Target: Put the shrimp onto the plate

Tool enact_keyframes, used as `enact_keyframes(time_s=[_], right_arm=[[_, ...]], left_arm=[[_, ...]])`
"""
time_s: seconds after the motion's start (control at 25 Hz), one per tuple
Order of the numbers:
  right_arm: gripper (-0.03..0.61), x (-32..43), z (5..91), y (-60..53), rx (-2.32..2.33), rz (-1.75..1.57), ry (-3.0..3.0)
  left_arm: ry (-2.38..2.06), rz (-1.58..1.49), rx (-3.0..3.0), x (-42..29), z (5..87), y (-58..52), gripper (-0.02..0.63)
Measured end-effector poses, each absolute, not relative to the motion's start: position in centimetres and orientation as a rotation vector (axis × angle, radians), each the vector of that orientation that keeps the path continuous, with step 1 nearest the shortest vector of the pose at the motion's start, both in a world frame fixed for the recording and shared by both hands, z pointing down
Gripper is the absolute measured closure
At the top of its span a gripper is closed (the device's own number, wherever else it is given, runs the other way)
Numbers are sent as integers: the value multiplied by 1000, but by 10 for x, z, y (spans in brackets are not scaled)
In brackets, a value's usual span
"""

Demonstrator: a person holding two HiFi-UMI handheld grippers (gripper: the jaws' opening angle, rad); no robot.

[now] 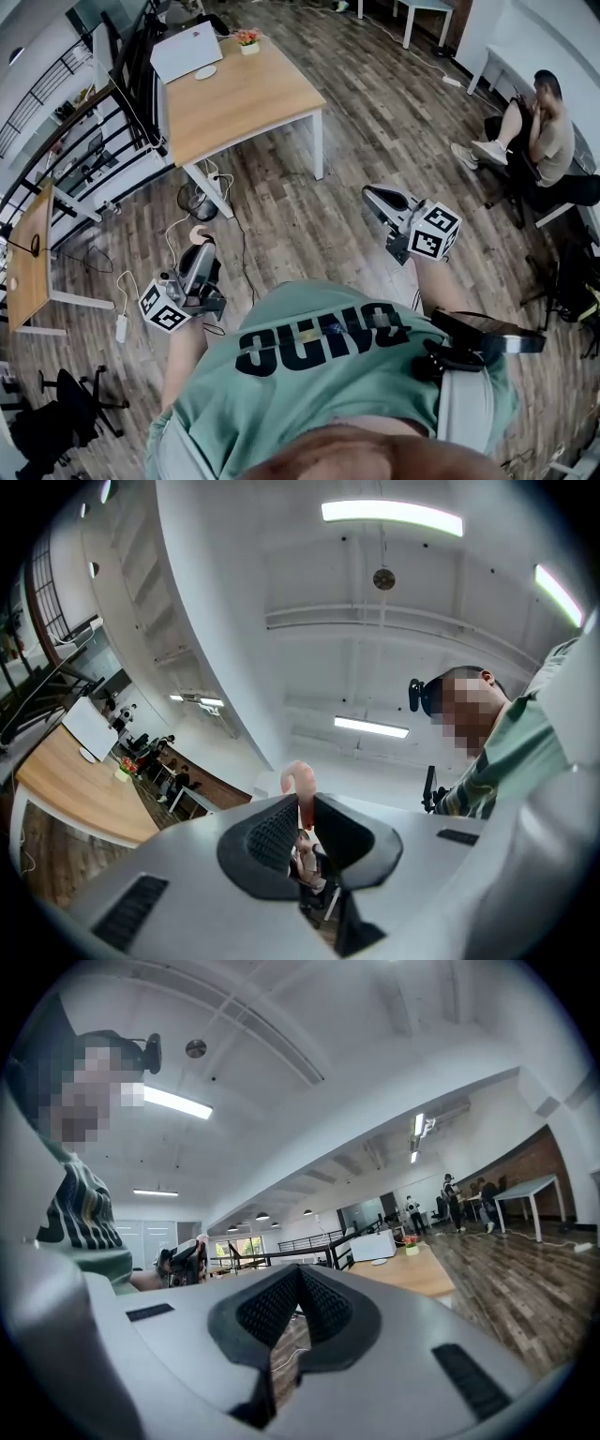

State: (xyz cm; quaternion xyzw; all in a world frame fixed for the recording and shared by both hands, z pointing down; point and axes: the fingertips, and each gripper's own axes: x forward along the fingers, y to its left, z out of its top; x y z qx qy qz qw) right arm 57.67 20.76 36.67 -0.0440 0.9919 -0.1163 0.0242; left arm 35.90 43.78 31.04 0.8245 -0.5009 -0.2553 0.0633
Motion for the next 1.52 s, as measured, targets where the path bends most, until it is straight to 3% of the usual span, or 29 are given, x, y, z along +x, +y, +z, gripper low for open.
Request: enact_keyframes(time_s=[0.36,0.68,1.2,1.52], right_arm=[[572,415,329,264,-105,-248,3066],[572,319,327,297,-67,-210,3111],[572,240,329,255,75,-218,3136],[572,230,335,135,191,-301,3089]], left_arm=[[-1531,-877,2505,193,300,494,560],[-1562,-903,2503,108,312,534,560],[-1665,-931,2388,52,335,509,560],[-1769,-911,2358,69,315,402,560]])
